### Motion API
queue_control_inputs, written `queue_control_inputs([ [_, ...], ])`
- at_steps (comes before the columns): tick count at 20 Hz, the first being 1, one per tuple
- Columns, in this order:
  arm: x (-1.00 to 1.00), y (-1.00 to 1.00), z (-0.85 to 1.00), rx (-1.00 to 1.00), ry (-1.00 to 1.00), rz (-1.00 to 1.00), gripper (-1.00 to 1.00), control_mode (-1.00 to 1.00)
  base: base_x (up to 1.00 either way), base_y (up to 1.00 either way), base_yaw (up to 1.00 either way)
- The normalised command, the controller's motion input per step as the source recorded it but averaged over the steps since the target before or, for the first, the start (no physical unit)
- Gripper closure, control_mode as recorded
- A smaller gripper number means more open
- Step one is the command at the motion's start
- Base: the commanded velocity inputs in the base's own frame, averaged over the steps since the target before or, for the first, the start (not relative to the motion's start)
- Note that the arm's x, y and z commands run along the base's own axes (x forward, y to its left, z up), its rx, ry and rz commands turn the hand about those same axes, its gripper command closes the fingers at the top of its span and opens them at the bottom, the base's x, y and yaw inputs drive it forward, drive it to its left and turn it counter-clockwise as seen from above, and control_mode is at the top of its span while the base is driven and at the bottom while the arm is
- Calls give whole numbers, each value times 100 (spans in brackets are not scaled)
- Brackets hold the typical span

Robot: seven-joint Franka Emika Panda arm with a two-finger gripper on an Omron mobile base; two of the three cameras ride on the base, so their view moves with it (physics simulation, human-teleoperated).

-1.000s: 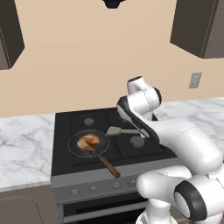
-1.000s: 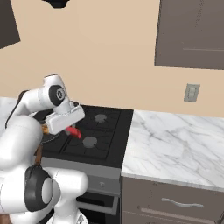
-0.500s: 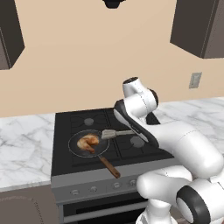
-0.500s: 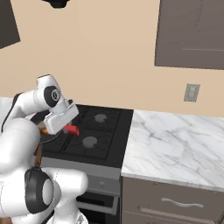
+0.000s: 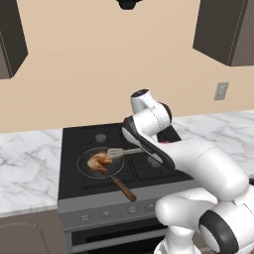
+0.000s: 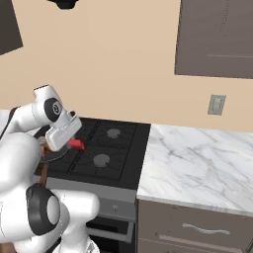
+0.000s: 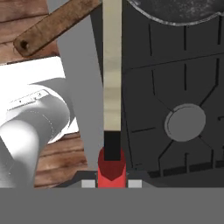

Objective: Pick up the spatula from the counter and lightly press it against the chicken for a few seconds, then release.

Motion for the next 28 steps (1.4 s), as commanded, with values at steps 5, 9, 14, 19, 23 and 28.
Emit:
queue_control_inputs([
  [5,32,23,0,0,0,0,100,-100,0,0,0],
  [9,23,8,-8,0,1,0,100,-100,0,0,0],
  [14,9,0,-22,0,0,0,100,-100,0,0,0],
  [19,9,0,-27,0,0,0,100,-100,0,0,0],
  [23,19,2,-13,0,0,0,100,-100,0,0,0],
  [28,26,6,-7,0,0,0,100,-100,0,0,0],
])
